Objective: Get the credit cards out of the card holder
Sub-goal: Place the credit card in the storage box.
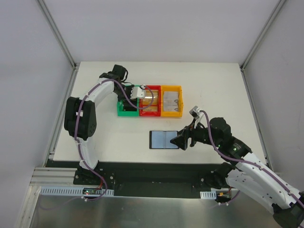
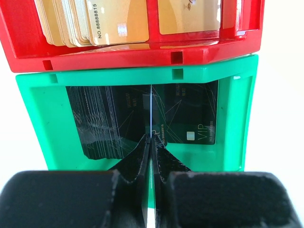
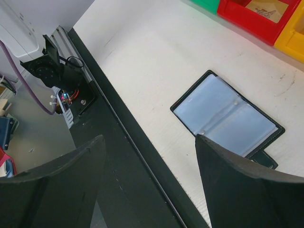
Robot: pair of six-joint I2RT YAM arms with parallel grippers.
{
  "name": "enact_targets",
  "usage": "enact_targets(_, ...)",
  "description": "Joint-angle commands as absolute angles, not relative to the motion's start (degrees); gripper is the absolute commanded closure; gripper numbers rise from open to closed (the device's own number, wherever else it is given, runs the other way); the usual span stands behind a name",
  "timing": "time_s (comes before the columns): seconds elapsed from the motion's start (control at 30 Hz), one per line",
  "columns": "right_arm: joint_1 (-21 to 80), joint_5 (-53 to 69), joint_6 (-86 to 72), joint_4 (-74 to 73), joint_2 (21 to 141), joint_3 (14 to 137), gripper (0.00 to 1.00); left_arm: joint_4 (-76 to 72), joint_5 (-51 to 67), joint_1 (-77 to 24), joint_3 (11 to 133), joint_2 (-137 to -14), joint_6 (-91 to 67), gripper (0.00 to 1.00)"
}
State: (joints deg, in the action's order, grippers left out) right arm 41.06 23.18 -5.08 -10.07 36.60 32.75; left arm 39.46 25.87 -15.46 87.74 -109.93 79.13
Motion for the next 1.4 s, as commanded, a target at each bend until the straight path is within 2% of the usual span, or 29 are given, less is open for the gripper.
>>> enact_targets(0.0,40.9,22.7,-5.9,-7.9,36.3,32.6,0.22,39.9,26.0,-16.2,89.0,-110.4,80.2,1.0)
enact_targets(1.3,41.0,22.1,-6.0,-7.8,35.6,32.2,0.22,35.8,22.4,-17.6,86.5,-113.1,74.3,1.0)
enact_targets(1.37,40.9,22.1,-6.2,-7.8,35.6,32.1,0.22,35.5,22.3,-17.6,86.2,-113.3,74.0,0.97)
